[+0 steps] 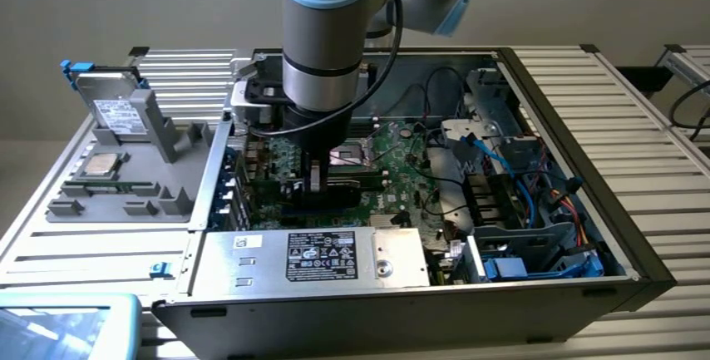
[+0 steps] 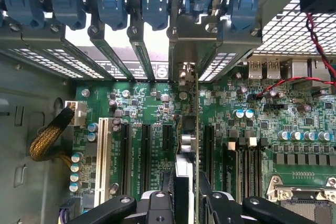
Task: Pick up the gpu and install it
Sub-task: 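Insert the gpu into the slot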
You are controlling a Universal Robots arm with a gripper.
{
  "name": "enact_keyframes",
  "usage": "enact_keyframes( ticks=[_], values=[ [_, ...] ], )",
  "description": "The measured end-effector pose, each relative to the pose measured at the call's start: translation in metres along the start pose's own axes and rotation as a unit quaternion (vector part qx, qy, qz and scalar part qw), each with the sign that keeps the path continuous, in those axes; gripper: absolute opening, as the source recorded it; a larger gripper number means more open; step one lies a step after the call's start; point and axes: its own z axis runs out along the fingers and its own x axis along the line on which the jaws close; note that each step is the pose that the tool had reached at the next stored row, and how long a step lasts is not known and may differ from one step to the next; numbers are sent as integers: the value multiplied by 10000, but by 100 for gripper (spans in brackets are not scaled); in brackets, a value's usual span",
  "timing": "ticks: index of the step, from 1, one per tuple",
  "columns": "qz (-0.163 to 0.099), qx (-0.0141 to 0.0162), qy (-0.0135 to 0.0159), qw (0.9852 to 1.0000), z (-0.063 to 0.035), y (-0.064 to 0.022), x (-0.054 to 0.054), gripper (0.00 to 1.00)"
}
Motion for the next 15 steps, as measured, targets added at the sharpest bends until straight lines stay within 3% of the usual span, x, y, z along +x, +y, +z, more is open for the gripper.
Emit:
enact_keyframes(
  ticks=[15],
  values=[
    [28,0,-3,10000,17,4,0,29]
  ],
)
